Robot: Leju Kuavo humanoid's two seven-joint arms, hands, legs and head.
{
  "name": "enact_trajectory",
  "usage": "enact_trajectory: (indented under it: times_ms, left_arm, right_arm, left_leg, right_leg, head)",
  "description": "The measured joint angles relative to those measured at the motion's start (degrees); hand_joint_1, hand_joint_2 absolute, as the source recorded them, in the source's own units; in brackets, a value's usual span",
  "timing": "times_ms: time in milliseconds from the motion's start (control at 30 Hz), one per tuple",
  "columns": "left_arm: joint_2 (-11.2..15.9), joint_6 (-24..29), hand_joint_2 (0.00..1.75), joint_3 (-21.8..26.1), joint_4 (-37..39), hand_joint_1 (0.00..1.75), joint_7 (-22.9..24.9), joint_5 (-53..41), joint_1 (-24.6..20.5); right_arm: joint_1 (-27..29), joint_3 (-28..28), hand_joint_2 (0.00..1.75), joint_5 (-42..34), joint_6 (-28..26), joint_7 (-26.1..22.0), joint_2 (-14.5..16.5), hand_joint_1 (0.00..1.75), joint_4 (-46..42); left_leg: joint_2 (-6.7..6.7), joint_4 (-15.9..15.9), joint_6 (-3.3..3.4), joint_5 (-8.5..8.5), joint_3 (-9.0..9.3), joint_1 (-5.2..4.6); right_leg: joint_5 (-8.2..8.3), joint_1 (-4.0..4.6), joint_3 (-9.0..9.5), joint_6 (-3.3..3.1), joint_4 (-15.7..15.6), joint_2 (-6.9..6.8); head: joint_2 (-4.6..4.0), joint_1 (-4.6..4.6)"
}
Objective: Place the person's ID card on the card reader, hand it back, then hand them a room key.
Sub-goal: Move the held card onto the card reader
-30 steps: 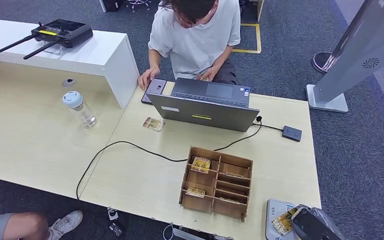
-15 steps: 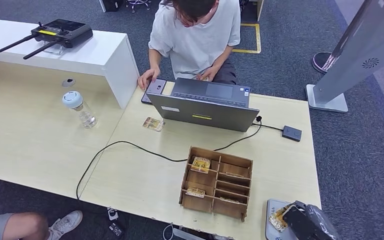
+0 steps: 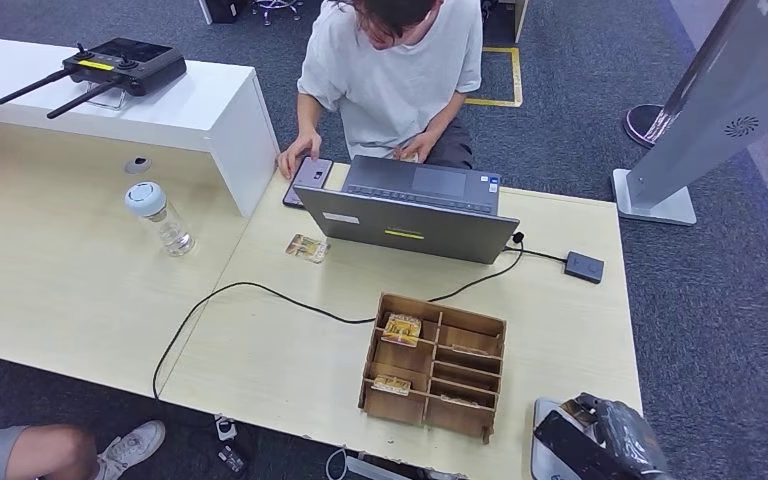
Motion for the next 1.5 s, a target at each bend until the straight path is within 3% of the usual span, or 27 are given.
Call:
enact_trajectory:
  times_ms: [767,1000,1267,1500]
  left_arm:
    - [0.0,0.0,0.0,0.0,0.0,0.0,0.0,-0.2,0.0]
    - [0.1,0.0,0.0,0.0,0.0,0.0,-0.5,0.1,0.0]
    - [0.4,0.2,0.0,0.0,0.0,0.0,-1.7,0.6,0.0]
    - [0.5,0.2,0.0,0.0,0.0,0.0,-2.5,0.9,0.0]
  right_arm:
    - [-0.3,0.1,1.75,-0.1,1.8,-1.1,1.7,1.75,0.0]
    - [0.0,-1.4,1.75,-12.4,7.2,-6.9,0.7,1.75,-1.0]
    - [0.6,-4.5,1.75,-28.4,13.7,-12.4,-2.7,1.75,-4.3]
    - [2.5,-7.1,1.75,-41.0,19.1,-20.5,-5.7,1.75,-7.6]
  left_leg:
    - [0.0,0.0,0.0,0.0,0.01,0.0]
    - [0.0,0.0,0.0,0.0,0.01,-0.01]
    - [-0.02,0.0,0.0,0.0,0.01,-0.02]
    - [-0.01,0.0,0.01,-0.01,0.01,-0.01]
  right_leg:
    - [0.0,0.0,0.0,0.0,0.0,0.0]
    - [0.0,-0.01,0.0,0.0,0.0,0.0]
    - [0.0,-0.02,-0.01,0.0,0.0,-0.01]
    - [0.0,-0.02,-0.01,0.0,0.0,0.0]
  head:
    - [0.0,0.01]
    - [0.0,0.0]
    - [0.0,0.0]
    - [0.0,-0.01]
